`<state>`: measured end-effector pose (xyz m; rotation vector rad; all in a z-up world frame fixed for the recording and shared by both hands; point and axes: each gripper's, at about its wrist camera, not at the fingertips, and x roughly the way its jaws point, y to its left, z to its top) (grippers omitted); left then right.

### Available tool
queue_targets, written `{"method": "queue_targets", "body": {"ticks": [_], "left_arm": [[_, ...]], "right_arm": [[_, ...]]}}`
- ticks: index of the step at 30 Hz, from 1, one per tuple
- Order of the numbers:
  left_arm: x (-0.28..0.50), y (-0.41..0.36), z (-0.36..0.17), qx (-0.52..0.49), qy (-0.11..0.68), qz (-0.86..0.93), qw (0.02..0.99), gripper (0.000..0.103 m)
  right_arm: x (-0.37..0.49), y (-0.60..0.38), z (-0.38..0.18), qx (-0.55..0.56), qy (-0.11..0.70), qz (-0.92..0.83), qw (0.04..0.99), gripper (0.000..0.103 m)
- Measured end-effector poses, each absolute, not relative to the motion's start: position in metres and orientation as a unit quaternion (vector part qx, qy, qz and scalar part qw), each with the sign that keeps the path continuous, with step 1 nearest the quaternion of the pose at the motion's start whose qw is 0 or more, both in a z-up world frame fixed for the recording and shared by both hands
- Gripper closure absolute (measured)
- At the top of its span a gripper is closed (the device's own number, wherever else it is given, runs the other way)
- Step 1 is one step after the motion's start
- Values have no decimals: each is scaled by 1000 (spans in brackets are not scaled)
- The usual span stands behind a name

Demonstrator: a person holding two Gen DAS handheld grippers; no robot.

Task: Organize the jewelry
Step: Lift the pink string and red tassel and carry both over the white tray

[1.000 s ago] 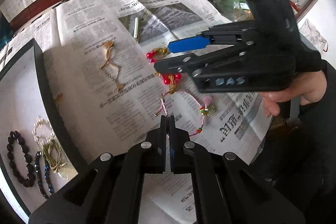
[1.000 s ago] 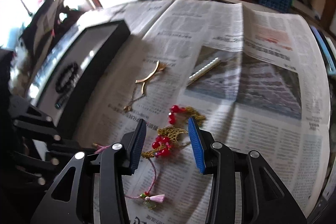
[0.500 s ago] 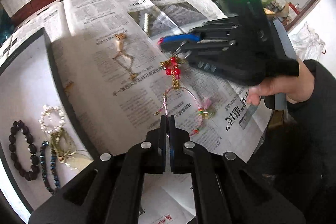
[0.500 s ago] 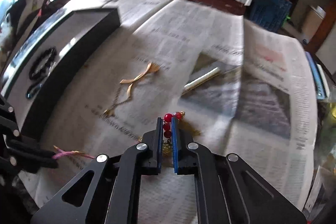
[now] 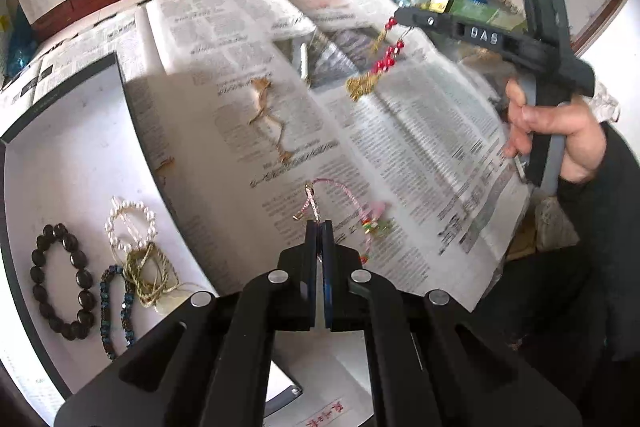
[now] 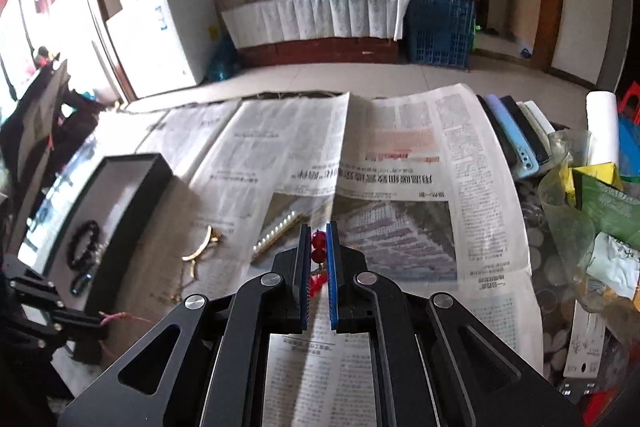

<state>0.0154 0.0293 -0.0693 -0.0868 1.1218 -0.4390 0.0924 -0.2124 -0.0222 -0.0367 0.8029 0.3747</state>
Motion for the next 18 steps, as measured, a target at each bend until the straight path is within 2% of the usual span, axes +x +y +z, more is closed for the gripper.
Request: {"method": "queue_targets", "body": {"ticks": [18], "left_arm": [[11,29,-16,-3,446,-180,877,101]], "right_arm": [[63,-184,30,-25,330,227,916,96]]}}
